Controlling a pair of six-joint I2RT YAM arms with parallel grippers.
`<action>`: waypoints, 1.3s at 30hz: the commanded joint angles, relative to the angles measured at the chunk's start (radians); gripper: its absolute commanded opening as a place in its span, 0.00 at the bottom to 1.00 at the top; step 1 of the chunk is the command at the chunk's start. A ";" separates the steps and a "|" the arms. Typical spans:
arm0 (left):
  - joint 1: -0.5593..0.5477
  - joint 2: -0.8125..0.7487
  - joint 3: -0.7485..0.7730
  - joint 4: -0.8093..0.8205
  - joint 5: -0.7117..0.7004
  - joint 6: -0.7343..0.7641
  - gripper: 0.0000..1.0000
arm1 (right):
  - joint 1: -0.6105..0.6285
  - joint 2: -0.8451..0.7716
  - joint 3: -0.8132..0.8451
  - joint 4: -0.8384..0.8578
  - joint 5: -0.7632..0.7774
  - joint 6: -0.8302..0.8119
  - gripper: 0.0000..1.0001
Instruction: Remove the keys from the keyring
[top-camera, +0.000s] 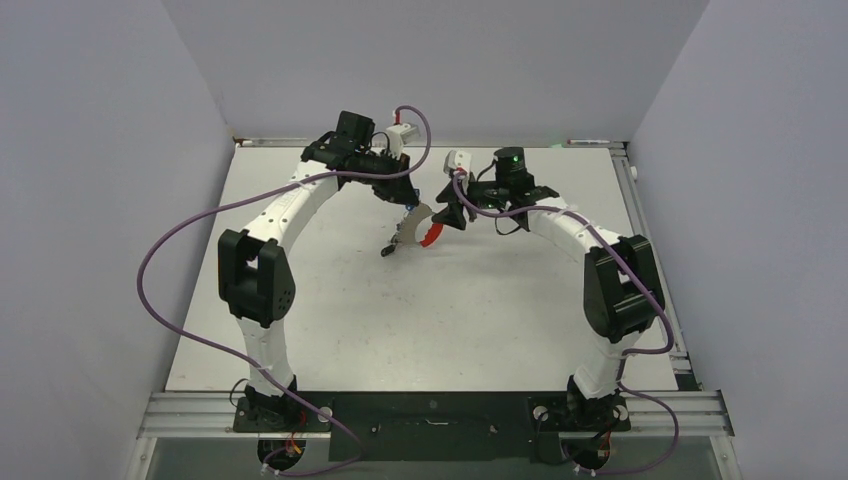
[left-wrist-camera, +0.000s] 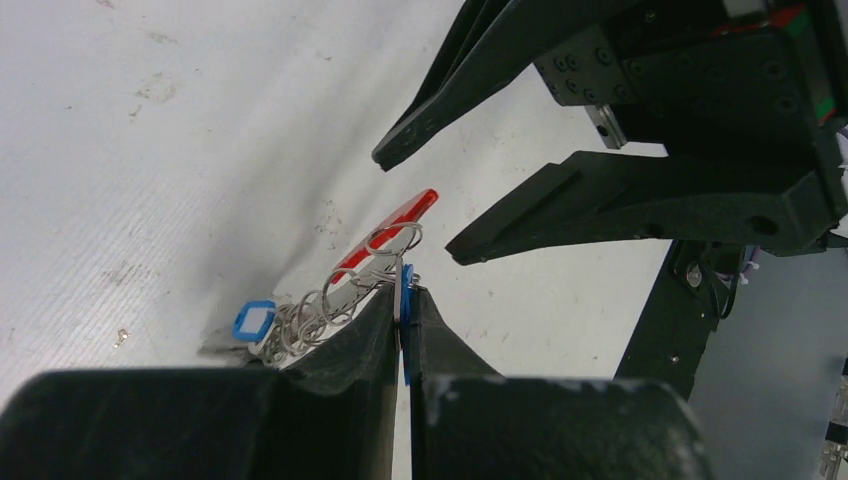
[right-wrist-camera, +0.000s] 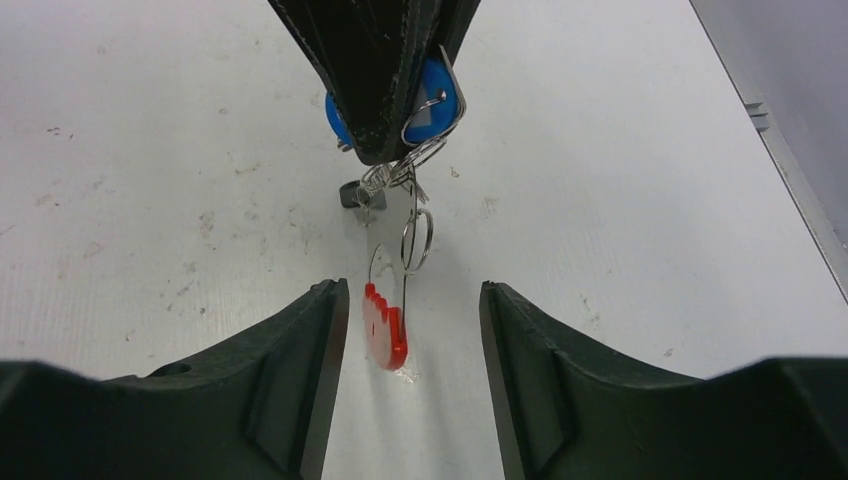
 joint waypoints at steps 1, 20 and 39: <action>-0.010 -0.058 0.054 0.006 0.086 0.010 0.00 | 0.034 -0.062 0.031 -0.012 0.046 -0.079 0.51; -0.021 0.061 0.182 -0.283 0.150 -0.054 0.00 | 0.047 -0.079 0.054 -0.031 0.054 -0.065 0.44; 0.068 -0.118 -0.372 0.857 0.529 -1.185 0.00 | 0.050 -0.100 0.019 -0.044 -0.037 -0.063 0.46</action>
